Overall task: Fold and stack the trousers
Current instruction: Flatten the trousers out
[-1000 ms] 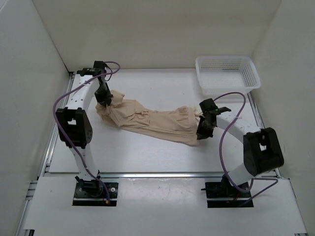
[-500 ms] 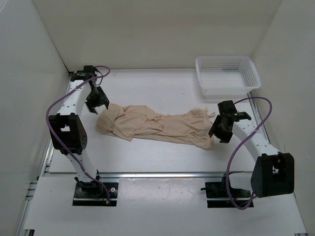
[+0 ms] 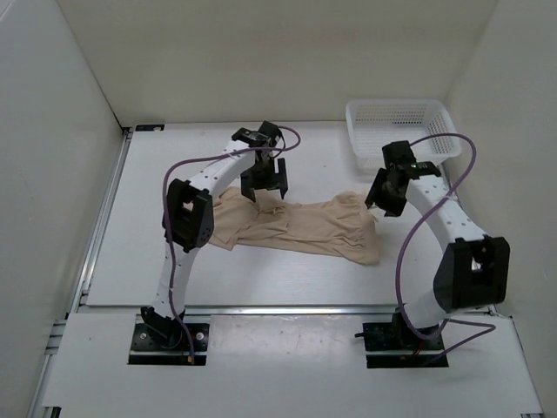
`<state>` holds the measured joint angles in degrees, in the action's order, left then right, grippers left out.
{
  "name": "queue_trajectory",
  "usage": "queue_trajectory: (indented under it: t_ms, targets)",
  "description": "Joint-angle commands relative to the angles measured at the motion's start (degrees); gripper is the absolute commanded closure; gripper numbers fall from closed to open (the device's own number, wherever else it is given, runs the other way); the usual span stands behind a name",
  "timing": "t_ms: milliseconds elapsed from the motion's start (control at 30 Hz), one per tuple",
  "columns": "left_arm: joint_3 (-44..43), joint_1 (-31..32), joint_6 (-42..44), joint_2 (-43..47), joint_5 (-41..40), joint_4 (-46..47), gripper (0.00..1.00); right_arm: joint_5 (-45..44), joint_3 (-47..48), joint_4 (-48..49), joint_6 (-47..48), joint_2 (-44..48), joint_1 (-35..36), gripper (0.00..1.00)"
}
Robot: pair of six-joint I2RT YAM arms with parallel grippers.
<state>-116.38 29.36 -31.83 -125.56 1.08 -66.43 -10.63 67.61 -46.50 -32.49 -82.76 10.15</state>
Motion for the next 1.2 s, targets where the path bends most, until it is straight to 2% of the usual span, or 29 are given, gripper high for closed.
queue_trajectory:
  t_ms: [0, 33, 100, 200, 233, 300, 333, 467, 500, 533, 567, 733, 800, 933, 1033, 1167]
  targets:
    - [-8.04, 0.95, -1.12, -5.03, 0.94, -2.64, 0.03, 2.28, 5.32, -0.52, 3.22, -7.03, 0.83, 0.41]
    - [-9.38, 0.96, -1.65, -7.83, 0.94, -3.34, 0.03, 3.33, 7.60, 0.09, 3.22, -8.54, 0.83, 0.34]
    - [-11.23, 0.96, -1.65, -9.79, 0.94, -3.35, 0.03, 4.12, 9.63, 0.70, 3.84, -12.57, 0.83, 0.29]
    - [-10.72, 0.96, -1.65, -10.41, 2.87, -2.57, 0.21, 5.53, 12.89, 1.41, 3.14, -17.15, 0.83, 0.29]
    - [-10.19, 0.96, -1.04, -10.41, 2.87, -2.04, 0.50, 5.54, 13.50, 2.20, 2.53, -18.39, 0.83, 0.29]
    - [-9.57, 0.96, -1.04, -10.41, 3.40, -2.03, 0.81, 6.15, 14.91, 2.20, 1.82, -21.46, 0.83, 0.35]
    - [-9.57, 0.96, -0.51, -10.41, 3.40, -2.03, 0.90, 6.15, 15.61, 2.90, 1.12, -22.26, 0.83, 0.38]
    - [-7.73, -0.62, 0.10, -7.87, 2.17, -2.65, 0.90, 5.63, 16.84, 3.43, 0.59, -24.82, 0.83, 0.68]
    - [-7.72, -0.62, 0.11, -6.38, 1.65, -2.65, 0.90, 5.01, 17.89, 3.43, 0.06, -25.60, 0.83, 0.88]
    - [-8.33, -1.23, 0.89, -5.58, 1.03, -2.65, 0.90, 4.14, 18.69, 2.83, 0.06, -25.61, 0.83, 0.97]
    - [-9.12, -2.20, 0.90, -4.18, 1.03, -3.26, 0.90, 3.26, 19.39, 2.12, 0.06, -25.09, 0.83, 1.00]
    - [-22.29, -7.91, 3.09, -1.02, 0.41, -9.05, 0.90, -1.23, 22.82, -0.61, -1.08, -17.27, -1.44, 1.00]
    - [-28.28, -12.65, 3.62, 1.00, 2.78, -10.29, 0.90, -1.23, 22.83, -2.01, -1.61, -11.92, -4.69, 1.00]
    - [-25.57, -23.98, 2.39, 12.75, 6.04, -7.75, 0.90, -2.55, 21.34, -3.94, -1.61, -3.47, -10.92, 1.00]
    - [-21.80, -32.77, 2.39, 18.39, 7.27, -6.34, 0.90, -3.17, 18.45, -4.65, -1.61, 1.28, -14.62, 1.00]
    - [-19.24, -39.90, 2.92, 20.35, 7.80, -5.81, 0.90, -4.40, 15.63, -4.65, -2.84, 5.15, -18.76, 1.00]
